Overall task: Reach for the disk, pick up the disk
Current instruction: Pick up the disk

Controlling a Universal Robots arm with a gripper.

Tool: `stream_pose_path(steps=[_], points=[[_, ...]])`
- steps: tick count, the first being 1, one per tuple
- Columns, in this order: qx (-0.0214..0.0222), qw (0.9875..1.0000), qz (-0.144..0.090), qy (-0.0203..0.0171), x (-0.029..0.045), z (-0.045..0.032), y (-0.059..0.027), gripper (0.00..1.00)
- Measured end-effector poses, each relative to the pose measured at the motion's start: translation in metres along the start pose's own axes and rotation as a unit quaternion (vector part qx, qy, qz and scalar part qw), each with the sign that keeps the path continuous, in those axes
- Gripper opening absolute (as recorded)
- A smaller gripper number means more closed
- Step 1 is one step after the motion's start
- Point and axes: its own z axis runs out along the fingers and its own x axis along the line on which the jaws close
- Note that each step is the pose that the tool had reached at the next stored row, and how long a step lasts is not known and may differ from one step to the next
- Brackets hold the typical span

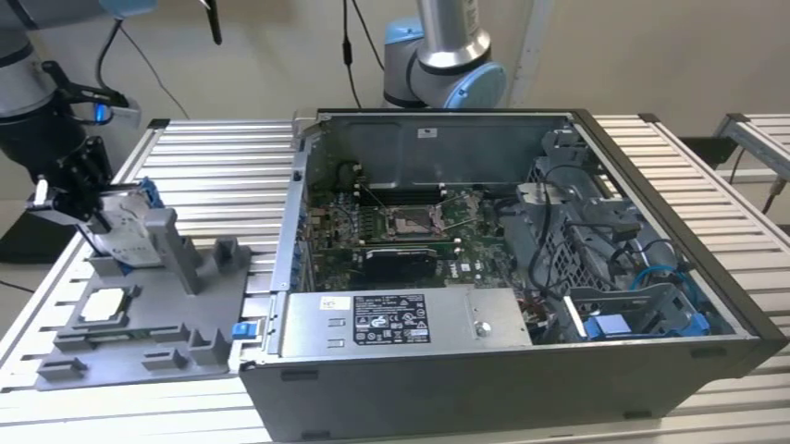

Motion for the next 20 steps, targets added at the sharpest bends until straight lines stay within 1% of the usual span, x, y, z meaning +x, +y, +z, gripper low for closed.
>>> stream_pose_path(steps=[3,9,10,11,12,13,14,15,16,17,19,20], points=[[0.0005,0.9999,0.013,0.0003,-0.0001,0.0000,0.0011,0.00],[0.0006,0.9999,0.017,-0.0005,-0.0002,0.0000,0.0014,0.00],[0.0007,0.9999,0.017,-0.0015,-0.0001,-0.0001,0.0014,0.00],[0.0007,0.9998,0.017,-0.0077,-0.0001,0.0000,0.0015,0.00],[0.0009,0.9997,0.018,-0.0161,-0.0001,0.0000,0.0015,0.00],[0.0009,0.9997,0.018,-0.0188,-0.0002,0.0000,0.0015,0.00],[0.0009,0.9997,0.018,-0.0185,-0.0002,0.0000,0.0014,0.00],[0.0009,0.9997,0.018,-0.0162,-0.0002,0.0000,0.0014,0.00],[0.0009,0.9997,0.018,-0.0153,-0.0001,0.0000,0.0014,0.00],[0.0009,0.9997,0.018,-0.0155,-0.0001,-0.0001,0.0014,0.00],[0.0011,0.9995,0.018,-0.0250,-0.0001,0.0000,0.0015,0.00],[0.0012,0.9995,0.018,-0.0255,-0.0002,0.0000,0.0015,0.00]])
